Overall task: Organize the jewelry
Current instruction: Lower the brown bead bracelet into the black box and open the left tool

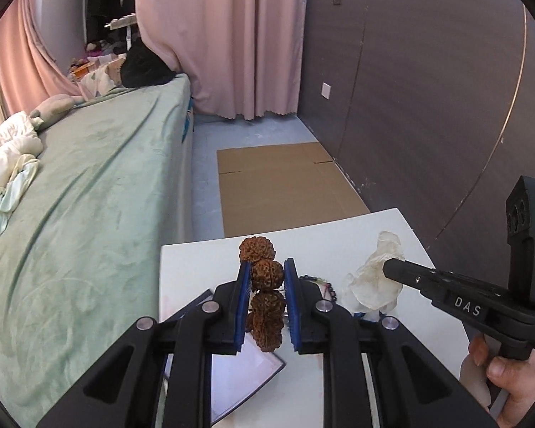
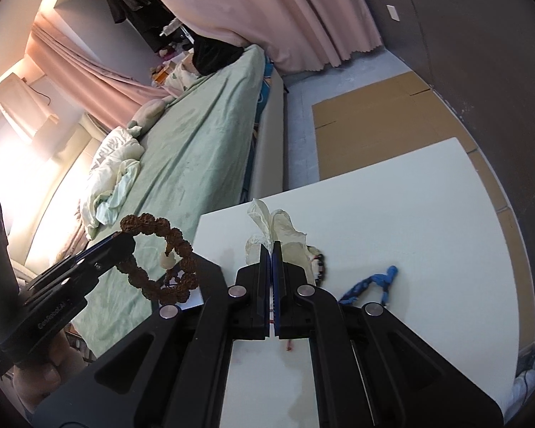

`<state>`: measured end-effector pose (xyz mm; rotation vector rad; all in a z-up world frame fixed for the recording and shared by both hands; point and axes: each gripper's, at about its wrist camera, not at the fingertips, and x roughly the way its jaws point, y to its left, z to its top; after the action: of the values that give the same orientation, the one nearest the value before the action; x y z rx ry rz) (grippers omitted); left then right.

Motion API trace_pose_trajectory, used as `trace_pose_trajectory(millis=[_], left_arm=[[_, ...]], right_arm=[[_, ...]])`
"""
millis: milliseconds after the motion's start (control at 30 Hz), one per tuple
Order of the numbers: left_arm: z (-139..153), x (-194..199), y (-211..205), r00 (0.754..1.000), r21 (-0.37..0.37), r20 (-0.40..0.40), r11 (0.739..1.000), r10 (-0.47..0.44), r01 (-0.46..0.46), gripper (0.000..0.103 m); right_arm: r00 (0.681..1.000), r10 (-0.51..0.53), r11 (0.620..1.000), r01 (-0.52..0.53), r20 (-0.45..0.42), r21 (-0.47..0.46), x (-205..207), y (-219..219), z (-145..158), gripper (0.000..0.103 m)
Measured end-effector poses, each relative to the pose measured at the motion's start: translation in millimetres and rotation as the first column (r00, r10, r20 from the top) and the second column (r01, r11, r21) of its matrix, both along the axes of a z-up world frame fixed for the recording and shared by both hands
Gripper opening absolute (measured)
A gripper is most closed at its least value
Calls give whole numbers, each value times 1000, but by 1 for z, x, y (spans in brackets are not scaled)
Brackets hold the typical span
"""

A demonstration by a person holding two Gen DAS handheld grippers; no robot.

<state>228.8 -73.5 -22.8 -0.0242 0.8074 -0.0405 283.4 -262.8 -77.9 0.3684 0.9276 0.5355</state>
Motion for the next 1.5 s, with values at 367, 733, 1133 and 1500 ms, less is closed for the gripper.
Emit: trace_pose_trajectory(millis=[367, 733, 1133, 1500], left_arm=[[-8, -28, 29, 996, 22, -2, 996, 89, -89, 17], [-12, -45, 41, 991, 52, 41, 990, 126, -128, 66], [-2, -75, 55, 981, 138, 114, 975, 158, -173, 94], [-4, -100, 81, 973, 148, 102, 964, 207, -221, 95]], right_arm=[[998, 68, 998, -68, 18, 5, -7, 33, 2, 3], [990, 137, 991, -137, 26, 6, -13, 59, 1, 3], [973, 231, 972, -232, 11, 38, -25, 91, -6, 3], [952, 306, 951, -306, 13, 43, -39, 119, -9, 3]])
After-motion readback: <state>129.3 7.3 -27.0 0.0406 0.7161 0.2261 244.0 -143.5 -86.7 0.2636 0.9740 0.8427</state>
